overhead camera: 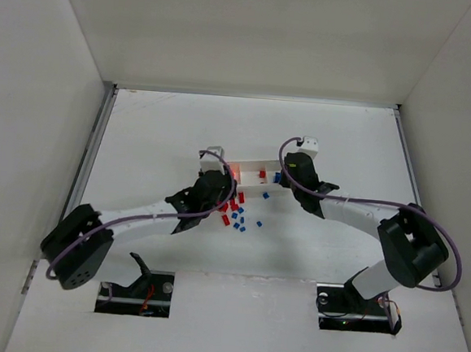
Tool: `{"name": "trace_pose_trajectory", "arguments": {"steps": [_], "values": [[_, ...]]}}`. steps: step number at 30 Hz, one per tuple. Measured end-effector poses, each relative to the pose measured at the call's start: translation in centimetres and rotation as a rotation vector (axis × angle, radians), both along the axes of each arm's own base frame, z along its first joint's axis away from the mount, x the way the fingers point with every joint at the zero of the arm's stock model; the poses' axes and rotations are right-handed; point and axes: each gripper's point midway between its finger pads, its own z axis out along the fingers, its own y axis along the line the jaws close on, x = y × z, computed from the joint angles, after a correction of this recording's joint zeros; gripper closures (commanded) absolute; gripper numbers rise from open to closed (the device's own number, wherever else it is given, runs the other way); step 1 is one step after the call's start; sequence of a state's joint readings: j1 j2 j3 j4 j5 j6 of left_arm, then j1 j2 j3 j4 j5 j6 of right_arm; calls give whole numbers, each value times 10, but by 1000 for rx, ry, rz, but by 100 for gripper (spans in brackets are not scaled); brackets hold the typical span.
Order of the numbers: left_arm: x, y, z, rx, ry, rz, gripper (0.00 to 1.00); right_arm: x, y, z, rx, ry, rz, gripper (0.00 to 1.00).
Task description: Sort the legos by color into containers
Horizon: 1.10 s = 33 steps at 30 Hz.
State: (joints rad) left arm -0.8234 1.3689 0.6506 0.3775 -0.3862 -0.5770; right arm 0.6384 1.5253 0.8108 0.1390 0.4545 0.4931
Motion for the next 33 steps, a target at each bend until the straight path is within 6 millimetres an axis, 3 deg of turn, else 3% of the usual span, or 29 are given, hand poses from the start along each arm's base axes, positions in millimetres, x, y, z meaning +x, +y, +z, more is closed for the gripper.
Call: {"name": "trace_pose_trajectory", "arguments": {"steps": [3,6,10,13,16,25,33], "values": [[-21,33,-8,18,-7,38,69,1,-1,-2,-6,3,-1,63],[-40,64,-21,52,4,80,69,1,-1,0,-7,-2,1,60],[-53,83,-33,76,26,105,67,0,0,13,8,-31,0,61],[-55,85,-39,92,45,106,65,-11,9,30,31,-73,22,61],[-57,84,-48,111,70,101,62,-36,26,37,62,-101,78,58],[-61,73,-61,110,103,73,57,-115,51,-16,54,-3,208,50],[-69,61,-75,115,139,42,52,-145,65,-40,52,45,240,50]]}}
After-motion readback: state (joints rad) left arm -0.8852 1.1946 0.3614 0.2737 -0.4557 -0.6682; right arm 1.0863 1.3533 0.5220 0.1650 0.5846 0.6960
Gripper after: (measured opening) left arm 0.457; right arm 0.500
